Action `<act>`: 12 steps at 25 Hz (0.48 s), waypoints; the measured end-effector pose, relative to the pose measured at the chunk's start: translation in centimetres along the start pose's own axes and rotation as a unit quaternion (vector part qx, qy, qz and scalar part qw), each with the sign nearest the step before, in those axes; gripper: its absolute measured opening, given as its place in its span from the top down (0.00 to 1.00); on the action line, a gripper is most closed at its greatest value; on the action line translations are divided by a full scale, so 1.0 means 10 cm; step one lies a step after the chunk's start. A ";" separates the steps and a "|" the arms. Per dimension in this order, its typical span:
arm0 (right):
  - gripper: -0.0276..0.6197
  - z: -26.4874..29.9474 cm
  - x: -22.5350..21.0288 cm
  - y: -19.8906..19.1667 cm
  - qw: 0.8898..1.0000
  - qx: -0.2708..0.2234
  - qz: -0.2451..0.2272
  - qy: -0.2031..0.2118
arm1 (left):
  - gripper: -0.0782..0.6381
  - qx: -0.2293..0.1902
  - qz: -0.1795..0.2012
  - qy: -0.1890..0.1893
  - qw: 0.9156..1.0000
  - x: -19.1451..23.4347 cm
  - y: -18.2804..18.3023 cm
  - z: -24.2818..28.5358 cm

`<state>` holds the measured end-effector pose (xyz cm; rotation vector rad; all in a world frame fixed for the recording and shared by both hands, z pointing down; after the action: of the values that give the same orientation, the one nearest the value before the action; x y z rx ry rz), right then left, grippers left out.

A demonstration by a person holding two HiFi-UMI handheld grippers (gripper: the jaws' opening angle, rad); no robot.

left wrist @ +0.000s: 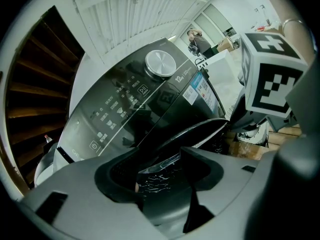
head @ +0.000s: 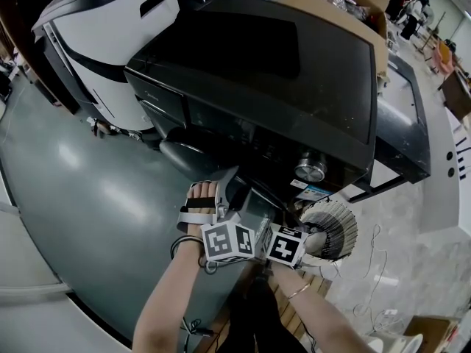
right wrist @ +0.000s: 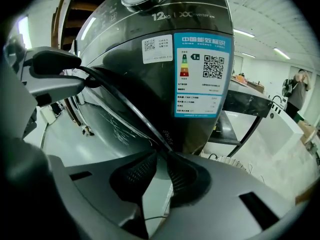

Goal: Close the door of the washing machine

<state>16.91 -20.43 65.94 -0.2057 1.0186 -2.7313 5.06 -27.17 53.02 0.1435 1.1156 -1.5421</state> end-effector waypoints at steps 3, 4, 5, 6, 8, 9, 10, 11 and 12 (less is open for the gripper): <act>0.84 0.01 0.01 0.00 1.000 0.001 0.001 0.000 | 0.52 0.001 0.001 0.000 1.000 0.00 -0.01 0.01; 0.84 0.00 0.01 0.00 1.000 0.002 0.000 0.000 | 0.52 0.002 0.002 0.001 1.000 0.00 -0.01 0.01; 0.84 0.00 0.01 -0.01 1.000 0.002 -0.003 0.001 | 0.52 0.004 0.001 0.002 1.000 0.00 -0.01 0.00; 0.84 -0.01 0.01 -0.01 1.000 0.001 -0.009 0.003 | 0.52 0.005 0.001 0.003 1.000 0.00 0.00 0.00; 0.84 -0.03 0.01 -0.02 1.000 -0.002 -0.023 0.010 | 0.53 0.008 0.000 0.008 1.000 -0.01 0.00 -0.02; 0.84 -0.04 0.01 -0.02 0.999 -0.004 -0.028 0.014 | 0.53 0.009 -0.001 0.011 1.000 -0.01 0.00 -0.02; 0.84 -0.04 0.02 -0.02 0.999 -0.007 -0.032 0.018 | 0.53 0.011 -0.002 0.013 1.000 -0.01 0.00 -0.03; 0.84 -0.04 0.02 -0.02 0.999 -0.011 -0.034 0.021 | 0.53 0.012 -0.004 0.015 1.000 -0.01 0.00 -0.03; 0.83 -0.04 0.03 -0.02 0.999 -0.014 -0.035 0.023 | 0.53 0.014 -0.005 0.016 1.000 -0.01 0.00 -0.04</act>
<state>16.52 -20.10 65.74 -0.1875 1.0820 -2.7991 4.88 -26.88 52.89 0.1814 1.1221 -1.5697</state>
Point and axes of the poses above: the fingertips, and each gripper's own axes: z forward along the fingers, x to its left, y out of its top, the point moved 1 cm from there along -z, backward along the fingers, and after that the axes turned 9 degrees about -y, right-handed, at the moved point
